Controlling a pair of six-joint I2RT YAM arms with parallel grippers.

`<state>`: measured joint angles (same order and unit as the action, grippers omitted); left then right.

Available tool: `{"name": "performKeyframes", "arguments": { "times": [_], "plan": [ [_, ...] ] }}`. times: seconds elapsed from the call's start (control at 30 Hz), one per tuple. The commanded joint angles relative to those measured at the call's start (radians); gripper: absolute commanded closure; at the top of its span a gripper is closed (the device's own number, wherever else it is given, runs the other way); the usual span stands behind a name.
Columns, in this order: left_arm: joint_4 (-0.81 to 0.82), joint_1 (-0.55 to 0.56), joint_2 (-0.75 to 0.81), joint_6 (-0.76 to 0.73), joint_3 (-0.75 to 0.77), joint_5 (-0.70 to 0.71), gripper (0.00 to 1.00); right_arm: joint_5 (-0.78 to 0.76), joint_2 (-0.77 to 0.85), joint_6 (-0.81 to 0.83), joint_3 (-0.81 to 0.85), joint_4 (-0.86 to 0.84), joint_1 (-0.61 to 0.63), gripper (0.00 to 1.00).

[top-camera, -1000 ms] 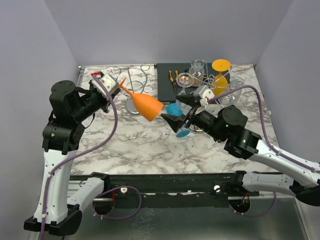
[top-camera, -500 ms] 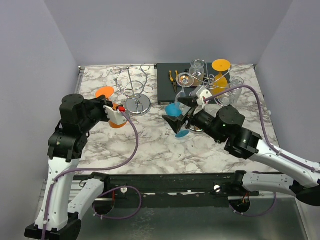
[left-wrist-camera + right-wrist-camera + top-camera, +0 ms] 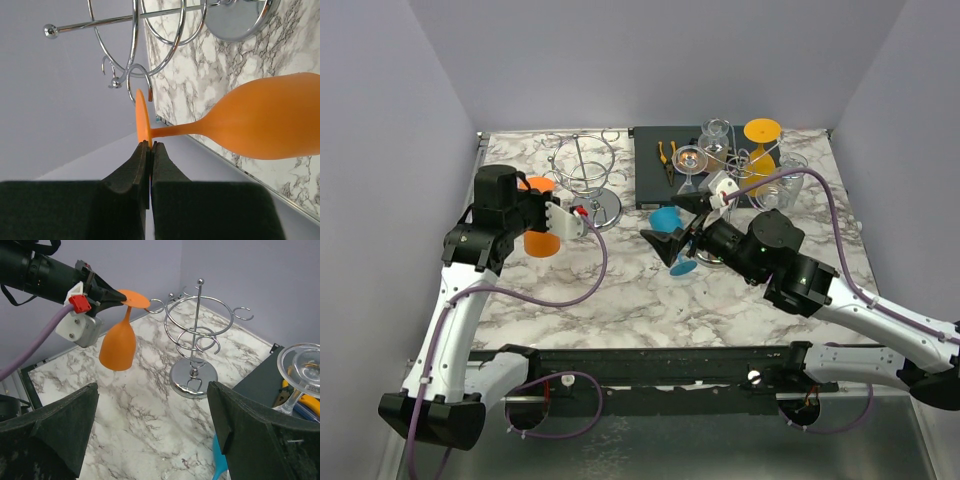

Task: Place the wine glass upside down on the wine glass rack
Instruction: Turn the wine glass upside down at the wine rack.

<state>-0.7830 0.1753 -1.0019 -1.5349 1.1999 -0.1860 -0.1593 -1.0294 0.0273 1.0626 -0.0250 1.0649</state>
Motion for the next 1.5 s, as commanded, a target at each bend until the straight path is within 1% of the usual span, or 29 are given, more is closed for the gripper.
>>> {"name": "performKeyframes", "arguments": {
  "times": [0.0, 0.33, 0.67, 1.17, 1.23, 1.33, 1.4, 1.47],
  "plan": [
    [0.027, 0.003, -0.018, -0.057, 0.026, -0.018, 1.00, 0.010, 0.026, -0.006, 0.010, -0.029, 0.001, 0.04],
    [0.059, 0.003, -0.056, -0.089, 0.053, -0.058, 1.00, -0.003, 0.023, -0.008, -0.010, -0.044, 0.001, 0.04],
    [0.084, 0.003, -0.060, -0.108, 0.034, -0.101, 1.00, -0.004, 0.014, -0.006, -0.004, -0.047, 0.001, 0.04],
    [0.141, 0.010, -0.081, -0.129, 0.012, -0.116, 0.99, -0.006, 0.005, -0.006, 0.007, -0.045, 0.001, 0.04],
    [0.147, 0.013, -0.083, -0.124, 0.011, -0.121, 0.95, -0.006, 0.006, -0.005, 0.007, -0.044, 0.001, 0.04],
    [0.152, 0.019, -0.086, -0.118, 0.013, -0.127, 0.81, -0.007, 0.005, -0.005, 0.007, -0.044, 0.001, 0.04],
    [0.153, 0.021, -0.091, -0.109, 0.019, -0.132, 0.77, -0.009, 0.005, -0.005, 0.007, -0.044, 0.002, 0.04],
    [0.154, 0.024, -0.096, -0.088, 0.029, -0.146, 0.70, -0.011, 0.005, -0.005, 0.006, -0.043, 0.002, 0.04]
  ]
}}
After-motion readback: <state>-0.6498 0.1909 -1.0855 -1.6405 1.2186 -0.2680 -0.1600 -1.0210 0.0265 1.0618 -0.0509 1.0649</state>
